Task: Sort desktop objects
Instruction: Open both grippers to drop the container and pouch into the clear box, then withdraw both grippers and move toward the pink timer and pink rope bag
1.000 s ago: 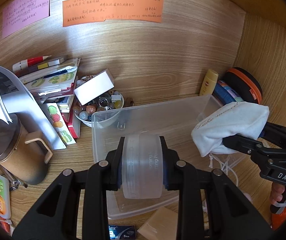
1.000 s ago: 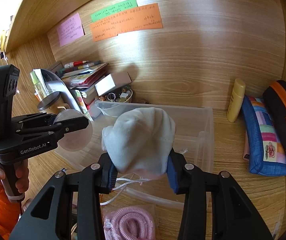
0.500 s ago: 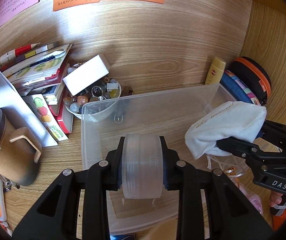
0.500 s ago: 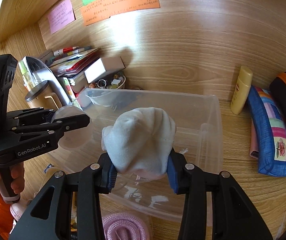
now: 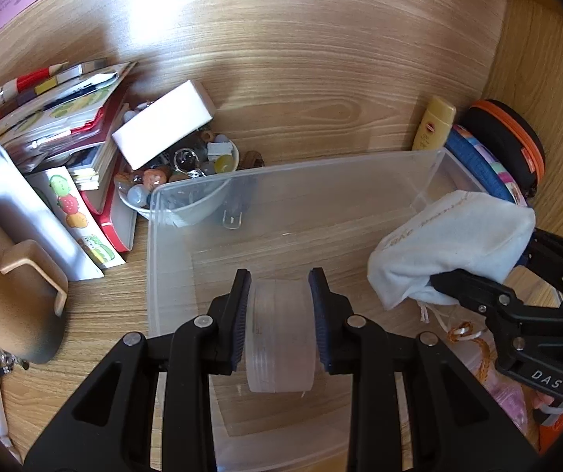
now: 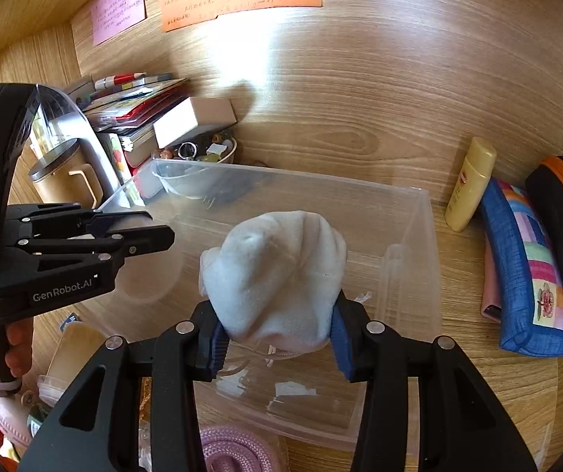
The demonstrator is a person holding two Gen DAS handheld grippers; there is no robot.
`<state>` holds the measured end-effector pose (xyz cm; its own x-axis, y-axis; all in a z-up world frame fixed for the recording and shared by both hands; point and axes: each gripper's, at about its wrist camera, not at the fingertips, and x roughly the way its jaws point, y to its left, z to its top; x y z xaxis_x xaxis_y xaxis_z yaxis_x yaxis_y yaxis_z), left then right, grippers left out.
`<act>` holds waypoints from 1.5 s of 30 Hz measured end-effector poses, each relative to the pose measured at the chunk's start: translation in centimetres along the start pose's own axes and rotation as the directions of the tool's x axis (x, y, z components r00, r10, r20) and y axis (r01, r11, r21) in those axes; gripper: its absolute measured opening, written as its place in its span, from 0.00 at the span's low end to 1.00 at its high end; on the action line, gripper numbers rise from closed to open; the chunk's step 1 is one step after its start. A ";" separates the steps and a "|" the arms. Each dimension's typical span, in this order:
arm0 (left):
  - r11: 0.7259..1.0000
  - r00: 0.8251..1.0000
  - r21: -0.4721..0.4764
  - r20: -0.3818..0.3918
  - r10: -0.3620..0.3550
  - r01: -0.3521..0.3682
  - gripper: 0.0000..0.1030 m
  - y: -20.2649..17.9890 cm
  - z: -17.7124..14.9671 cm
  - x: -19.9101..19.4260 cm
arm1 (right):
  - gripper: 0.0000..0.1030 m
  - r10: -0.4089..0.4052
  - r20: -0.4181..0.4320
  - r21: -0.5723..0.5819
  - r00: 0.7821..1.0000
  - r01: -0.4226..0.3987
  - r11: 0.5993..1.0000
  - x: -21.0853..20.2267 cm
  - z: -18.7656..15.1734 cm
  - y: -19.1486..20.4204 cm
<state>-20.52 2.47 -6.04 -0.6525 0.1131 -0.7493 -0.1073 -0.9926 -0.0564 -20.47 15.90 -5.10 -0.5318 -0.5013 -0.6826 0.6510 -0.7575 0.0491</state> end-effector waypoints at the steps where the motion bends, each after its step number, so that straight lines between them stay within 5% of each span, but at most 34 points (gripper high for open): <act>1: 1.000 1.000 0.001 0.001 0.006 -0.006 0.28 0.0 0.0 0.0 | 0.39 -0.006 -0.002 -0.004 1.000 0.006 1.000 0.1 -0.1 0.1; 13: 1.000 1.000 0.002 0.004 0.001 -0.001 0.28 0.1 -0.2 0.0 | 0.42 -0.007 -0.026 -0.006 1.000 0.007 1.000 0.6 -0.2 0.6; 21: 1.000 1.000 -0.003 0.012 -0.009 0.009 0.32 -0.1 -0.2 -0.6 | 0.53 0.015 -0.019 -0.008 1.000 -0.015 1.000 0.2 0.2 0.7; 25: 1.000 0.999 0.000 0.028 -0.017 0.017 0.44 -0.3 -0.2 -1.2 | 0.70 -0.027 0.028 -0.016 0.999 0.028 0.999 -0.8 0.5 0.8; 30: 1.000 0.998 0.022 0.051 -0.021 0.020 0.45 -0.8 0.0 -2.0 | 0.77 -0.055 0.058 -0.011 0.997 0.056 0.998 -2.0 1.0 0.4; 45: 0.999 0.985 0.017 0.165 0.042 -0.046 0.87 -0.8 -0.3 -7.6 | 0.99 -0.094 0.122 0.064 0.988 0.087 0.994 -6.8 1.0 -0.6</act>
<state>-15.26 2.39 -0.50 -0.7710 0.0766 -0.6322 -0.0900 -0.9959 -0.0109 -17.81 19.40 0.22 -0.6531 -0.4747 -0.5900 0.5663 -0.8234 0.0357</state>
